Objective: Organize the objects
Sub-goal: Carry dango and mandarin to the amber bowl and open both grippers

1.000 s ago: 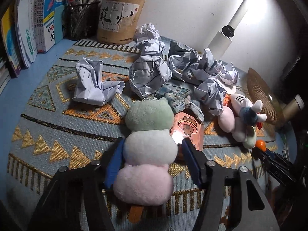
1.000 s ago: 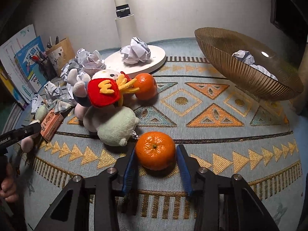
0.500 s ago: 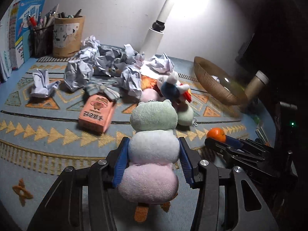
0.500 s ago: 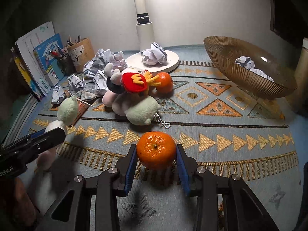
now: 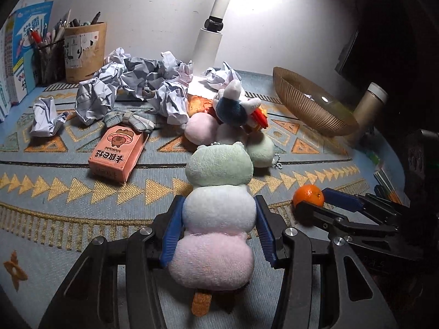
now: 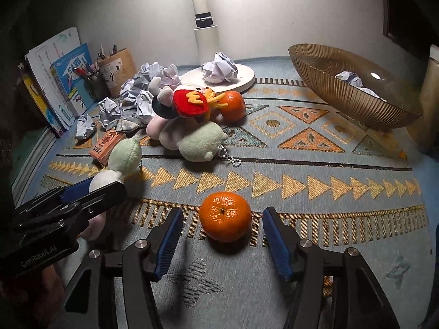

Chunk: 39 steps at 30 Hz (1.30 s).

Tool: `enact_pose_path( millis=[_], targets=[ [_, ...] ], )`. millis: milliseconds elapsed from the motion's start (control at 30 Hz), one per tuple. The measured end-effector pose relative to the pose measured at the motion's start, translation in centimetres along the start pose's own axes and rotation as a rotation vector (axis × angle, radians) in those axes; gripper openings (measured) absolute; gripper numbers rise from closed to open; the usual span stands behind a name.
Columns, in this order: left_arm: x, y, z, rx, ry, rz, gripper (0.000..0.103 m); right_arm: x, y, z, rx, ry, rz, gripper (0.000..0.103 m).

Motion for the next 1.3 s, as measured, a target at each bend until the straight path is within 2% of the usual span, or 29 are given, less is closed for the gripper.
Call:
enact_pose_path(
  millis=[67,100,133,200,300,367,500,567,700,767,933,967,1033,1067,1100,1200,1300],
  targets=[
    [0.0,0.0,0.0,-0.001,0.000,-0.003,0.047,-0.2,0.0,0.1,0.008,-0.006,0.002,0.056],
    [0.1,0.0,-0.1,-0.003,0.003,-0.005,0.047,-0.4,0.0,0.2,0.014,-0.013,0.002,0.044],
    [0.1,0.0,-0.1,-0.006,0.005,-0.006,0.047,-0.5,0.0,0.3,0.022,-0.026,0.006,0.039],
    [0.3,0.1,-0.2,-0.009,0.006,-0.014,0.047,-0.3,0.1,0.3,0.024,-0.031,0.002,0.038],
    [1.2,0.8,-1.2,-0.003,-0.042,-0.009,0.047,1.7,1.4,-0.5,-0.015,0.005,-0.038,0.038],
    [2.3,2.7,-3.0,-0.038,-0.074,-0.039,0.047,4.1,3.5,-2.1,-0.049,0.009,-0.102,0.038],
    [3.0,9.3,-8.0,-0.120,-0.131,-0.088,0.047,8.2,8.9,-8.1,-0.164,-0.088,-0.235,0.038],
    [1.8,12.8,-10.8,-0.145,-0.156,-0.097,0.047,8.8,10.9,-11.9,-0.263,-0.132,-0.259,0.038],
    [-3.0,18.2,-15.1,-0.121,-0.236,-0.055,0.047,6.9,13.6,-17.8,-0.422,-0.119,-0.243,0.038],
    [-5.6,20.0,-16.8,-0.109,-0.264,-0.043,0.047,5.3,14.6,-19.2,-0.450,-0.109,-0.221,0.038],
    [-11.9,22.2,-18.8,-0.095,-0.267,-0.023,0.048,1.9,15.8,-21.3,-0.463,-0.134,-0.176,0.038],
    [-12.8,22.4,-18.9,-0.085,-0.271,-0.029,0.050,1.3,15.9,-21.7,-0.467,-0.140,-0.166,0.039],
    [-14.2,22.6,-19.1,-0.067,-0.300,-0.033,0.063,0.6,15.4,-22.5,-0.476,-0.132,-0.154,0.039],
    [-14.7,22.5,-19.0,-0.055,-0.315,-0.019,0.079,0.4,15.2,-22.8,-0.483,-0.126,-0.150,0.040],
    [-14.7,22.5,-18.6,-0.037,-0.332,-0.015,0.083,0.5,14.9,-23.0,-0.490,-0.120,-0.149,0.041],
    [-14.2,22.2,-17.3,-0.015,-0.324,-0.017,0.083,1.2,14.3,-22.8,-0.493,-0.118,-0.155,0.043],
    [-11.8,21.4,-16.3,0.009,-0.336,-0.020,0.083,2.9,13.8,-20.9,-0.472,-0.095,-0.177,0.044]
  ],
)
Point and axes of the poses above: each gripper's, at about its wrist camera, not at the fingertips, and x roughly against the way its jaws point, z to its left, y to its top, the point moved 8 cm from there along -x, roughly the way its jaws point, and after that the axes turned 3 degrees about -y, right-handed, at the moved point
